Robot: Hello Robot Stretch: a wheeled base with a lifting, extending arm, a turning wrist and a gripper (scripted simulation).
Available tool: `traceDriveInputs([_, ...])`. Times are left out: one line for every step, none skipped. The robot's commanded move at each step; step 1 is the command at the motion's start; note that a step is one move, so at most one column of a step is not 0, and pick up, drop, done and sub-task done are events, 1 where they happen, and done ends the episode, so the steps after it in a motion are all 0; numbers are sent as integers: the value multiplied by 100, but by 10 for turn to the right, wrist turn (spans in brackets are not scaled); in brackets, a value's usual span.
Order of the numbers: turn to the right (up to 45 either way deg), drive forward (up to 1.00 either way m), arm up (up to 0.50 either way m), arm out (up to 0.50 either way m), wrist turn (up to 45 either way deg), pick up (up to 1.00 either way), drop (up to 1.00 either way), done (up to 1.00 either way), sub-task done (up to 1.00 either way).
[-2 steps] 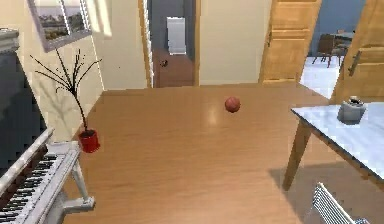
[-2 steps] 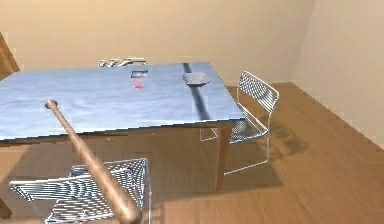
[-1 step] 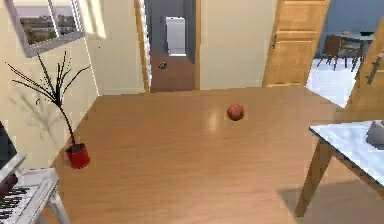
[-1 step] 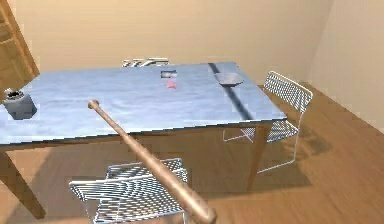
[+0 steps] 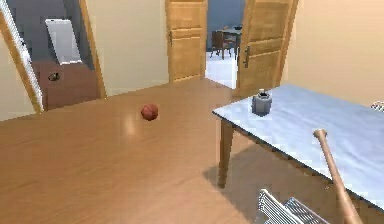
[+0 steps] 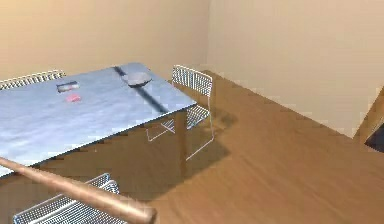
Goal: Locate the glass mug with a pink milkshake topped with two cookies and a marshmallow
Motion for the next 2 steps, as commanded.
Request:
traceDriveInputs([0, 65, 0, 0, 0, 0, 0, 0, 0])
traceDriveInputs([360, 0, 0, 0, 0, 0, 0, 0, 0])
